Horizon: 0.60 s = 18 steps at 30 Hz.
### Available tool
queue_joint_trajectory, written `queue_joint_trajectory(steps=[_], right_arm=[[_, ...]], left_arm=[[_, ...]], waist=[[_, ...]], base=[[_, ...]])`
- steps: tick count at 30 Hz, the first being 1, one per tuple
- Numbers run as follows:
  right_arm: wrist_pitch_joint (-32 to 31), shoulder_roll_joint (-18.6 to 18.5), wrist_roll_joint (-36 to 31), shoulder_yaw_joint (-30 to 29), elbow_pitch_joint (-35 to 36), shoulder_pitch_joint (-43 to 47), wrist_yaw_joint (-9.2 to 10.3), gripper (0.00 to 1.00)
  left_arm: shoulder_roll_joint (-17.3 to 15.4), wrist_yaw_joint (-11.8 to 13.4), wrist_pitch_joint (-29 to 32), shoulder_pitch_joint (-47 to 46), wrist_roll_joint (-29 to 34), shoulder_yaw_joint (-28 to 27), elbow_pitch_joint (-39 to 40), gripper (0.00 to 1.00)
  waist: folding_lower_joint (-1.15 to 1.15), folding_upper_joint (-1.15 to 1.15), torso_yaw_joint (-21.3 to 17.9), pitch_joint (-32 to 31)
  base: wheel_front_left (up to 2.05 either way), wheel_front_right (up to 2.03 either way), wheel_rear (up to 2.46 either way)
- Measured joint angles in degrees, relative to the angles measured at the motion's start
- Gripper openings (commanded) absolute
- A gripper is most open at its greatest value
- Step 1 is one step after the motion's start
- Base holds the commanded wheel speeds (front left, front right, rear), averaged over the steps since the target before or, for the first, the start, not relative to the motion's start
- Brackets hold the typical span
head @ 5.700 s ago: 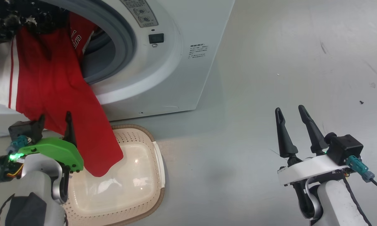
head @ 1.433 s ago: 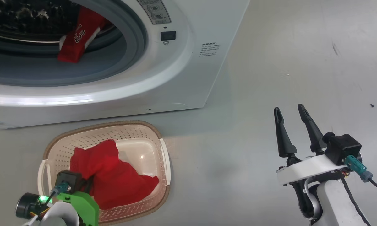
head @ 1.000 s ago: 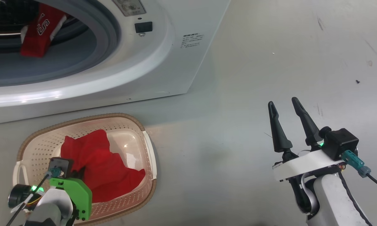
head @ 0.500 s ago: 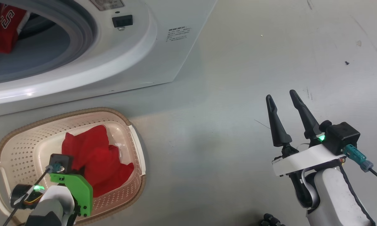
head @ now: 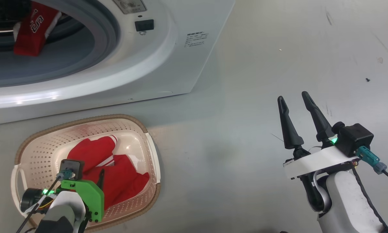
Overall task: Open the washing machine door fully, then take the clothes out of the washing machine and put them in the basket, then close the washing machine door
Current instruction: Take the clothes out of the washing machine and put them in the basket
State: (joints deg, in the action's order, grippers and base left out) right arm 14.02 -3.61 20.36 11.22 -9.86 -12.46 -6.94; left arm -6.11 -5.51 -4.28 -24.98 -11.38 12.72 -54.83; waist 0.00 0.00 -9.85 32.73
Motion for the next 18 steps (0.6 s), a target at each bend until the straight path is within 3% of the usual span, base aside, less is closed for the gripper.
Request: queue_joint_trajectory(steps=[11,18], right_arm=[[0.2,-1.3,0.2,-1.7,-2.0,0.0,-0.01,1.0],[0.2,-1.5,0.6,-2.2,-2.9,0.4,-0.02,1.0]], left_arm=[[1.7,-0.1,-9.8,-1.0,0.0,0.3,2.4,1.0],[1.8,-0.2,-10.4,-0.8,0.4,0.6,5.0,1.0]], waist=[[0.0,0.0,4.2,-5.4],[0.0,0.0,7.4,-9.7]], base=[[0.0,0.0,0.0],[0.0,0.0,0.0]])
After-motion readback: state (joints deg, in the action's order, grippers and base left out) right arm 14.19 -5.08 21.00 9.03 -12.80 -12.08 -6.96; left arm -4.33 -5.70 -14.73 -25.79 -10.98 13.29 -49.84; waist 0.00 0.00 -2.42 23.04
